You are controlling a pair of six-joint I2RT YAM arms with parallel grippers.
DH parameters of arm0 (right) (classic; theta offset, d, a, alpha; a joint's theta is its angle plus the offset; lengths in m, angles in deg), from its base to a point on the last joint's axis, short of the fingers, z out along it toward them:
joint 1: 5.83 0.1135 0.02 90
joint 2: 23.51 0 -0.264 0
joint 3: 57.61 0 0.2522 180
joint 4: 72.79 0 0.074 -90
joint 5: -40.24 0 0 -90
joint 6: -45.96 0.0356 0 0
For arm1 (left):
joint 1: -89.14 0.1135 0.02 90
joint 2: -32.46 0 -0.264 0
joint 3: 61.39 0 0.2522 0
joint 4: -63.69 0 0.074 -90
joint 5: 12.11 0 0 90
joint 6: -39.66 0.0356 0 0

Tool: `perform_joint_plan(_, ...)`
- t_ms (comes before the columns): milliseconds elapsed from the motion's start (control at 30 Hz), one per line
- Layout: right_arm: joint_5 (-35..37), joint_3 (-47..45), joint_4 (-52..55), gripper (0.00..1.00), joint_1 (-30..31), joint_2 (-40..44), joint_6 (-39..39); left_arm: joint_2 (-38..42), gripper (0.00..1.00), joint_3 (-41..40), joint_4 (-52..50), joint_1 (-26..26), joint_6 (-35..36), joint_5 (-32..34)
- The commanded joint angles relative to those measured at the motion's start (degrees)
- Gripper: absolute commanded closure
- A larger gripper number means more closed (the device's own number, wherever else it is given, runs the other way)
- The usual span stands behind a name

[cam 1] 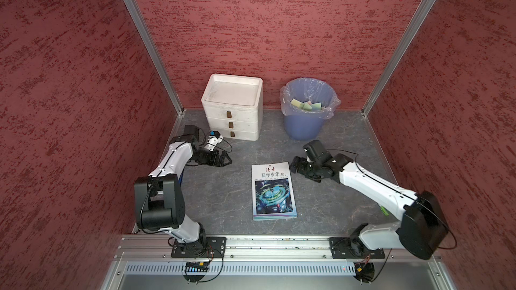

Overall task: Peel off the used sticky note
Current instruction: Reset both arms

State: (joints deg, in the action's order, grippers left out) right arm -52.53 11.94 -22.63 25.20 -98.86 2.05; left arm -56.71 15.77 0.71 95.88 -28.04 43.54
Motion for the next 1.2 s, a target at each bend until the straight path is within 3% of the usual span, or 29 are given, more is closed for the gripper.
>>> perform_joint_plan(0,7.2,1.1,4.2,0.03,-6.1,4.6,-8.9,0.7,0.0,-2.1,10.6,0.9,-5.1,1.4)
perform_joint_plan(267,35.3,-10.5,-18.6,0.02,-12.0,14.9,-30.3,1.9,0.0,-12.1,41.6,3.6,-18.3,3.1)
perform_joint_plan(333,38.0,-16.6,-28.7,0.02,-14.2,17.2,-33.5,2.3,0.0,-16.3,50.4,3.7,-19.7,4.7)
perform_joint_plan(467,37.9,-28.1,-48.7,0.02,-19.7,18.3,-36.3,2.6,0.0,-23.7,66.1,3.7,-21.2,6.4)
perform_joint_plan(600,37.2,-32.4,-58.8,0.01,-24.3,13.0,-34.9,1.9,0.0,-30.2,81.2,3.9,-23.2,6.9)
perform_joint_plan(833,33.7,-39.5,-86.1,0.01,-25.8,0.3,-39.2,4.8,0.0,-42.7,101.8,0.7,-21.0,12.8)
perform_joint_plan(933,31.8,-40.4,-93.3,0.01,-25.9,-4.3,-40.6,0.0,0.0,-51.0,121.8,-0.6,-20.7,14.6)
perform_joint_plan(1033,25.9,-40.6,-95.8,0.02,-26.0,-6.0,-43.1,0.4,0.0,-52.1,121.9,-3.5,-18.8,20.9)
perform_joint_plan(1167,13.6,-41.0,-101.6,0.01,-26.0,-11.6,-48.2,1.6,0.0,-46.9,109.4,-3.8,-19.5,23.7)
